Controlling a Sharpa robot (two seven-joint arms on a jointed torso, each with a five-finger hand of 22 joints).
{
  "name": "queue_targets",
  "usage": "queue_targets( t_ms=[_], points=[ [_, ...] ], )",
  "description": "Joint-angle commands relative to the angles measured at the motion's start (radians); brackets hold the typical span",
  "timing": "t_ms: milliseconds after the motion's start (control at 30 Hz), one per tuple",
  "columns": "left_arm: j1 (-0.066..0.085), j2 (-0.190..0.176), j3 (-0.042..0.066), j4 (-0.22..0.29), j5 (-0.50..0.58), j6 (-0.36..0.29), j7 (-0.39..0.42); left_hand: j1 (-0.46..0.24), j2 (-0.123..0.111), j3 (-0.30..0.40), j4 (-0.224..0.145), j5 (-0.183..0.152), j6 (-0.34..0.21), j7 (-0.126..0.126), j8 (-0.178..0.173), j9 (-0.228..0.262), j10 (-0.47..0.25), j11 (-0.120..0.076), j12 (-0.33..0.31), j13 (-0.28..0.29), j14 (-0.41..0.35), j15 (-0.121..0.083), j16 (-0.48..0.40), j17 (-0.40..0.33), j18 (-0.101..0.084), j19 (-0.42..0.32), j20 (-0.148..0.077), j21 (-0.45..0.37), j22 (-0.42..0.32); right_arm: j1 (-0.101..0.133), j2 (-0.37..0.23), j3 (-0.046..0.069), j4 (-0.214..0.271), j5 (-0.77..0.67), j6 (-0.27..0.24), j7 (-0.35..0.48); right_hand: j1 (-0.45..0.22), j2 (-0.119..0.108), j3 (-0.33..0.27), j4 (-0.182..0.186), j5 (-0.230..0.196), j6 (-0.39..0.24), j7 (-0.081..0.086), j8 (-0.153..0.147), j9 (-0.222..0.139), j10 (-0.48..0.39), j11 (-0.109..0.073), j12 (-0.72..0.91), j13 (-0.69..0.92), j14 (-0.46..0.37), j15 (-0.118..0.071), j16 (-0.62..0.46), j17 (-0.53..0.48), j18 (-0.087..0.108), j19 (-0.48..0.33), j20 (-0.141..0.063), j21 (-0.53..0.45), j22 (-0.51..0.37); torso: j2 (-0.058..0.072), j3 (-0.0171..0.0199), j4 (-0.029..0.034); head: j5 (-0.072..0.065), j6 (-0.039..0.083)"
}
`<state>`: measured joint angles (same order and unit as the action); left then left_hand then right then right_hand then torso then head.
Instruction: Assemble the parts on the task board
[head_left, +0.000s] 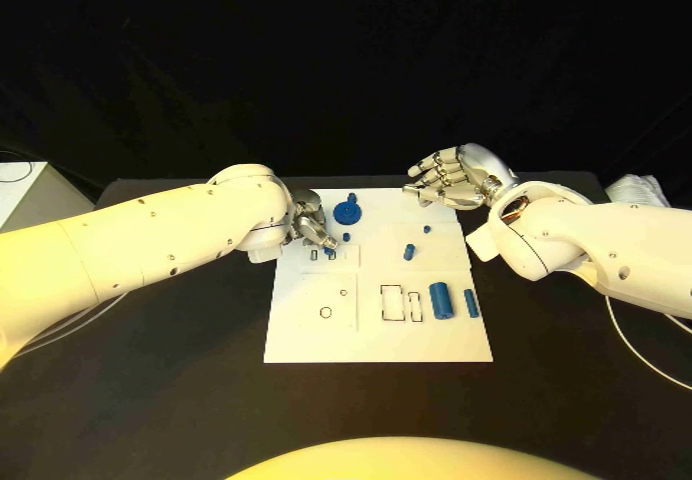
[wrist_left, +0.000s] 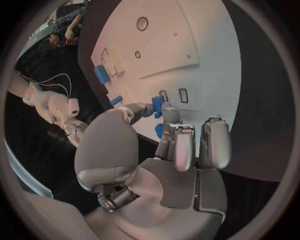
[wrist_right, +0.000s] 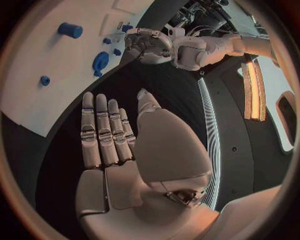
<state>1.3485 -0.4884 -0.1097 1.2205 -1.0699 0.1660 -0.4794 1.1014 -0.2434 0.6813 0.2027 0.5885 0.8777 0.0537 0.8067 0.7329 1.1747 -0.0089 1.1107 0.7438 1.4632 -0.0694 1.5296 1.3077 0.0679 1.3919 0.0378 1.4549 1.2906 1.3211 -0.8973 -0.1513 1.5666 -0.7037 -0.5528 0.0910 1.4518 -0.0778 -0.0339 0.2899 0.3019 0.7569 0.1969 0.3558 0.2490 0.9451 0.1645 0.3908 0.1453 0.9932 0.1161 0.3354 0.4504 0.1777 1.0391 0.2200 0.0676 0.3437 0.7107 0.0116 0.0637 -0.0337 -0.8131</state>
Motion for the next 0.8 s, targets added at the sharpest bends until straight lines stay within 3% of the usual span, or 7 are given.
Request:
queue_targets(
  t_ms=[33,800],
  points=[
    [-0.001,0.008,0.0,-0.006,-0.008,0.036,0.018,0.005,0.008,0.222,-0.228,0.0,0.005,0.002,0.0,0.002,0.002,-0.009,-0.006,-0.002,0.084,-0.006,0.005,0.187,-0.006,0.007,0.0,0.004,-0.001,0.0,0.001,0.0,0.0,0.0,0.01,0.014,-0.011,-0.003,0.005,-0.001,0.006,-0.006,0.044,-0.003,-0.001,0.0,0.009,-0.006,-0.001,0.003,0.004,-0.007,-0.001,0.005,0.0,0.005,-0.003,-0.001,0.0,0.0001,0.0,0.0,0.0],
    [-0.009,0.024,-0.002,-0.028,-0.009,0.071,0.02,0.006,0.009,0.223,-0.229,-0.002,0.003,0.003,-0.002,0.002,-0.002,-0.009,-0.011,-0.008,0.083,-0.006,0.003,0.184,-0.005,0.005,0.0,0.003,-0.003,-0.001,0.002,0.0,-0.003,0.0,0.013,0.014,-0.012,-0.003,0.005,-0.001,0.007,-0.007,0.045,-0.004,-0.002,-0.001,0.009,-0.007,-0.003,0.003,0.004,-0.009,-0.003,0.005,-0.001,0.006,-0.003,-0.004,-0.001,0.0007,-0.0003,-0.005,-0.009]
  ],
)
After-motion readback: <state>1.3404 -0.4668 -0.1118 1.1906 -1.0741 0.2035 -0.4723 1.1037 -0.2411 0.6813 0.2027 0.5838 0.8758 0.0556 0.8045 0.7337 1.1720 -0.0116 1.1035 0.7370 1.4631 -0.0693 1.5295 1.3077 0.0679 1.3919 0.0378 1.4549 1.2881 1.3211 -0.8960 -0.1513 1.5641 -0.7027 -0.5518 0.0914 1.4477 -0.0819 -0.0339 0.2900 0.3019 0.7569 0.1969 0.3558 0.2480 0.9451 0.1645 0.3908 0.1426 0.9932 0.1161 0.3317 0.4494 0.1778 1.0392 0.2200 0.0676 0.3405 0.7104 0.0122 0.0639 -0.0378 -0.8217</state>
